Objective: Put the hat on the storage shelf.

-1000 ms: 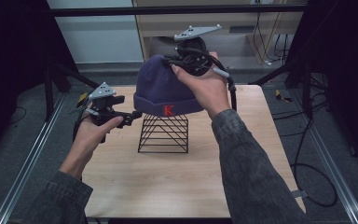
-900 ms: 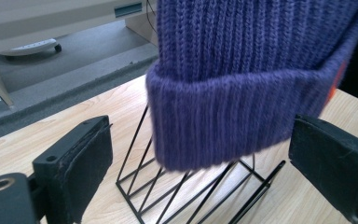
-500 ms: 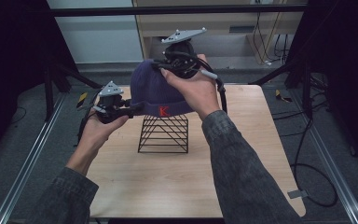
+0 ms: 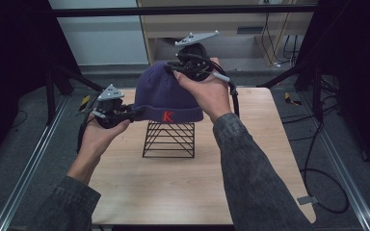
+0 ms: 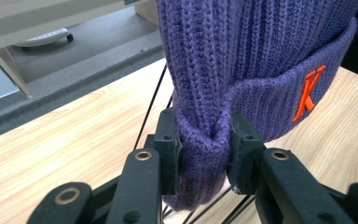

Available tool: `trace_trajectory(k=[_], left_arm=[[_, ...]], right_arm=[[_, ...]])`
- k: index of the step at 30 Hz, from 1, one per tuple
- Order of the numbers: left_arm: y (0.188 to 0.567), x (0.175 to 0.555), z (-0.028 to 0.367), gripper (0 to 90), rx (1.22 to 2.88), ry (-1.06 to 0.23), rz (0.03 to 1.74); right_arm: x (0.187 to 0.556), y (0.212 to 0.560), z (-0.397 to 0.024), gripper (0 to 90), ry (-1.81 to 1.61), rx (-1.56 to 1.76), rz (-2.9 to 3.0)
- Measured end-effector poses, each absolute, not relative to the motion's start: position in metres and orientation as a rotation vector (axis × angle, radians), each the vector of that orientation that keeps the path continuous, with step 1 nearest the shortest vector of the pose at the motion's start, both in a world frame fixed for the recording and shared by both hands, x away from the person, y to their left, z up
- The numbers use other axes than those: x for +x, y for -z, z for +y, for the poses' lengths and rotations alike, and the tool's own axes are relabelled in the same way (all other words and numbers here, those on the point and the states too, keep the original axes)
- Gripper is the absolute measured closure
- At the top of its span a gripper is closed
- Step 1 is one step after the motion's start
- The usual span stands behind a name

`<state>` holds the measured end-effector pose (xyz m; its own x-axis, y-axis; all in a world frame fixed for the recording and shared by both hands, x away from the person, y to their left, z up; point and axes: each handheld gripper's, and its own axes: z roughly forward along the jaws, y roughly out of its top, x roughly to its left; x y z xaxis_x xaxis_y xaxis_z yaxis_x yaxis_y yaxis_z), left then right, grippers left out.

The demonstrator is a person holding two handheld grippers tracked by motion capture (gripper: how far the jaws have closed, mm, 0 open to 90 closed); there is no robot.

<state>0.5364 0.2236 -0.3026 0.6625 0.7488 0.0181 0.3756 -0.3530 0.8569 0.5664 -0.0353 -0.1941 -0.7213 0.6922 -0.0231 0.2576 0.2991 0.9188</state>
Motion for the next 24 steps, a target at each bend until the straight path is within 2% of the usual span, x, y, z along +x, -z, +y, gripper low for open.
trace_trajectory(k=[24], left_arm=[[0.325, 0.538, 0.225, 68.9, 1.994, -0.518, 0.89]], right_arm=[[0.569, 0.219, -0.036, 81.0, -1.363, 0.858, 2.21]])
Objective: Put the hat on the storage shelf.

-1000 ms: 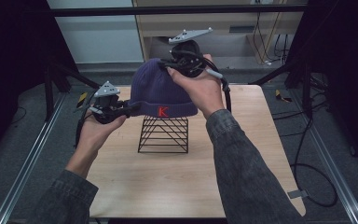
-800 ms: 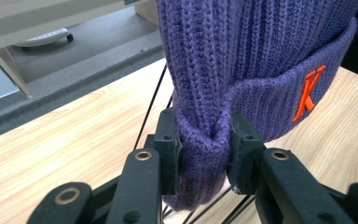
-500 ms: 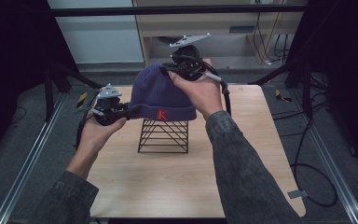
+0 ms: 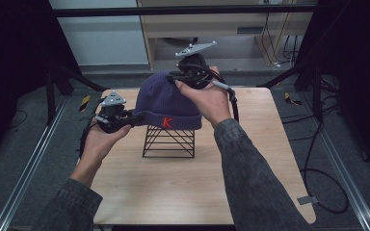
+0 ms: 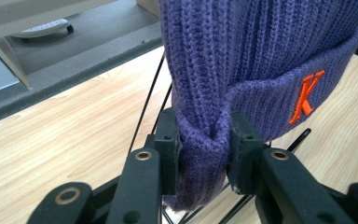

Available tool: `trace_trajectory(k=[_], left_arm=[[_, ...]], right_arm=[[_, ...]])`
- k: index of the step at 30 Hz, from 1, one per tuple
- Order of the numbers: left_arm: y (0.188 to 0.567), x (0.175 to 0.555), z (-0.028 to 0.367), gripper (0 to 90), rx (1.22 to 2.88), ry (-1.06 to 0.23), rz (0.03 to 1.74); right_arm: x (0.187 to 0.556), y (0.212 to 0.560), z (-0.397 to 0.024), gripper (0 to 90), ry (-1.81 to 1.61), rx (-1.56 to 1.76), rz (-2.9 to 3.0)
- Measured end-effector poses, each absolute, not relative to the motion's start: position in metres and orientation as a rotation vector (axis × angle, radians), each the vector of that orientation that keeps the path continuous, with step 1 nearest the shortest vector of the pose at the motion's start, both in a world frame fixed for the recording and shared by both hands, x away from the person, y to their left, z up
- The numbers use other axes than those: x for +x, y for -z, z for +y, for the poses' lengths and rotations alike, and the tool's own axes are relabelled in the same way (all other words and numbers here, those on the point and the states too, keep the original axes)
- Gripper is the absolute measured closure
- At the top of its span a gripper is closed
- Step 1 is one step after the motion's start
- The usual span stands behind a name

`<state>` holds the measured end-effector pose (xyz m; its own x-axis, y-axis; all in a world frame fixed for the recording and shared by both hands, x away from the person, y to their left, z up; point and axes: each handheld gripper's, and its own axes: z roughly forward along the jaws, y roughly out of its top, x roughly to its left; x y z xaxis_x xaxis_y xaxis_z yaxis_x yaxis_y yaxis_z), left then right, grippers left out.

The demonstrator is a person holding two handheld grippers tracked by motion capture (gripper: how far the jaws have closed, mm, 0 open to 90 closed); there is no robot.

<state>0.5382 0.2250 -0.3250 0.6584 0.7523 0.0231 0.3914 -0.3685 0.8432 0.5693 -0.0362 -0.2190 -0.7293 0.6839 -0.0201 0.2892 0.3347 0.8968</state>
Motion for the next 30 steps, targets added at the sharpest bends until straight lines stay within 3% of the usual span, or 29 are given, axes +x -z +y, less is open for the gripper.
trace_trajectory(k=[30], left_arm=[[0.352, 0.539, 0.228, 69.3, 2.021, -0.503, 0.904]], right_arm=[[0.566, 0.238, -0.032, 80.6, -1.322, 0.828, 2.299]])
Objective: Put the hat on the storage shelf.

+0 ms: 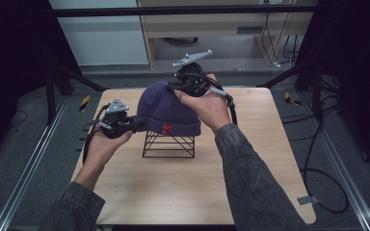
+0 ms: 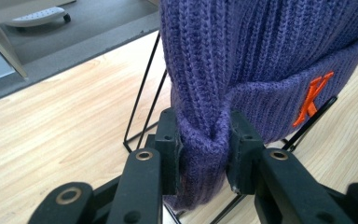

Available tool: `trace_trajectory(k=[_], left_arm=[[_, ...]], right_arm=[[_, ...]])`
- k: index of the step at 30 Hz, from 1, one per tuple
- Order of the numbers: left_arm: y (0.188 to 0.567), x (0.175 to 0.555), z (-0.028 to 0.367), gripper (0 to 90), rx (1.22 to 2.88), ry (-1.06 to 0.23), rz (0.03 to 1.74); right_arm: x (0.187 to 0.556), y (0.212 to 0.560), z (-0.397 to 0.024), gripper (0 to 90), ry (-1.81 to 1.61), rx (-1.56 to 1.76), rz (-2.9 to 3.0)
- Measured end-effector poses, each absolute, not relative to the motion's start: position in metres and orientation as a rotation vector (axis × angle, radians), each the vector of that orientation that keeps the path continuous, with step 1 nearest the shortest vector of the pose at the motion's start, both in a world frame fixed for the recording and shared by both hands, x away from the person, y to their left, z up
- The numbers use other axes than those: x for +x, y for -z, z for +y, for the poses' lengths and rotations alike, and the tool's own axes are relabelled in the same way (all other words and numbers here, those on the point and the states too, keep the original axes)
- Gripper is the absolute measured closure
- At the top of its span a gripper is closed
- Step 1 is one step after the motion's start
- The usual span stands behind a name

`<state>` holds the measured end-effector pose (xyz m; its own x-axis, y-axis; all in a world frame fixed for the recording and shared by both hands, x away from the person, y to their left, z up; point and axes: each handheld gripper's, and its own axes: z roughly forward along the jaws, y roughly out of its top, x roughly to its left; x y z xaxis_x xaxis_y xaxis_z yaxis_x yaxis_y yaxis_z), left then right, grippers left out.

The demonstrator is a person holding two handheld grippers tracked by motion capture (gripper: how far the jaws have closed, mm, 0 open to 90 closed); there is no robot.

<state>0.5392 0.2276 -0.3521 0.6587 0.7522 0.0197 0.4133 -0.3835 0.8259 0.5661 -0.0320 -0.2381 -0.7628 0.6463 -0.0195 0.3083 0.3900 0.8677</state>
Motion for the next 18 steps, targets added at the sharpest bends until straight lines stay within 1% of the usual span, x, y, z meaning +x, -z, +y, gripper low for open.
trace_trajectory(k=[18], left_arm=[[0.381, 0.537, 0.232, 69.2, 2.059, -0.468, 0.916]], right_arm=[[0.564, 0.261, -0.02, 80.5, -1.254, 0.794, 2.394]])
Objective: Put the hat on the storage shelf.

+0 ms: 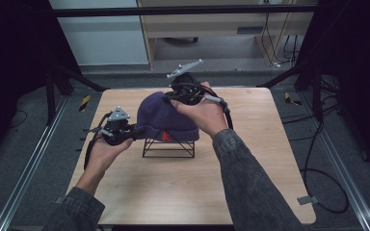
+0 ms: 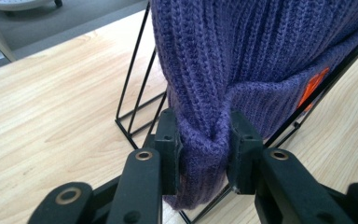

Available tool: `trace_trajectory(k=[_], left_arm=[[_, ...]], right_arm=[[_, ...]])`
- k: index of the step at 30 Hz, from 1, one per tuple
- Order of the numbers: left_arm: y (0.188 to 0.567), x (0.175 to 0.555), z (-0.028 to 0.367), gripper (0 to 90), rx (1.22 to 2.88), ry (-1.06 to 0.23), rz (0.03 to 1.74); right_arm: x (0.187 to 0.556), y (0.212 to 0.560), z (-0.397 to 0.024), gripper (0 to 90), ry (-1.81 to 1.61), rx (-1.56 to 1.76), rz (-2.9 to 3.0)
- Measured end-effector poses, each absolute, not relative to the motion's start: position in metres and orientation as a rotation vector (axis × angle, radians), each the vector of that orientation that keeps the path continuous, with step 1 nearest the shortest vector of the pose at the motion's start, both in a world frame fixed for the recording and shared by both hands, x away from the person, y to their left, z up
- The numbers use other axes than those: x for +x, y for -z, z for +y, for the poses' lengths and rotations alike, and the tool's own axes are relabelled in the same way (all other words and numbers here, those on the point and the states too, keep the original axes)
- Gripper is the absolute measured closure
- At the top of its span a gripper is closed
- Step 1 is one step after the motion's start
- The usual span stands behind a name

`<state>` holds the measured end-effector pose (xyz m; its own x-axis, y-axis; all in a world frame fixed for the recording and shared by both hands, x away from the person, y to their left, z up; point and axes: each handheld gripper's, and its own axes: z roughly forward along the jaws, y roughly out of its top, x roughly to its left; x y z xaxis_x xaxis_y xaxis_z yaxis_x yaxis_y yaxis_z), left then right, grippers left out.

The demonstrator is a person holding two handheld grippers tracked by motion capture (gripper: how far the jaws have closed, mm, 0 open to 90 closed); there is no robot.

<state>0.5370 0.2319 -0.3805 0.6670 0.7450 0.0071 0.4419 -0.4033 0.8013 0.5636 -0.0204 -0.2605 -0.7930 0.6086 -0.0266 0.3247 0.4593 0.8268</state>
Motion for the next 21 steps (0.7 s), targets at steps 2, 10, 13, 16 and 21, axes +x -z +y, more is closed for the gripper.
trace_trajectory(k=[2, 10, 13, 16, 21], left_arm=[[0.383, 0.537, 0.232, 69.1, 2.058, -0.464, 0.918], [0.395, 0.536, 0.23, 69.0, 2.064, -0.443, 0.926], [0.397, 0.535, 0.231, 69.0, 2.063, -0.439, 0.919], [0.399, 0.536, 0.231, 69.0, 2.063, -0.436, 0.925], [0.401, 0.534, 0.233, 68.9, 2.079, -0.443, 0.92]], right_arm=[[0.563, 0.261, -0.02, 80.5, -1.25, 0.792, 2.398], [0.562, 0.272, -0.02, 80.5, -1.236, 0.794, 2.422], [0.561, 0.276, -0.022, 80.5, -1.239, 0.805, 2.427], [0.562, 0.279, -0.023, 80.5, -1.234, 0.812, 2.433], [0.56, 0.284, -0.024, 80.5, -1.235, 0.822, 2.441]])
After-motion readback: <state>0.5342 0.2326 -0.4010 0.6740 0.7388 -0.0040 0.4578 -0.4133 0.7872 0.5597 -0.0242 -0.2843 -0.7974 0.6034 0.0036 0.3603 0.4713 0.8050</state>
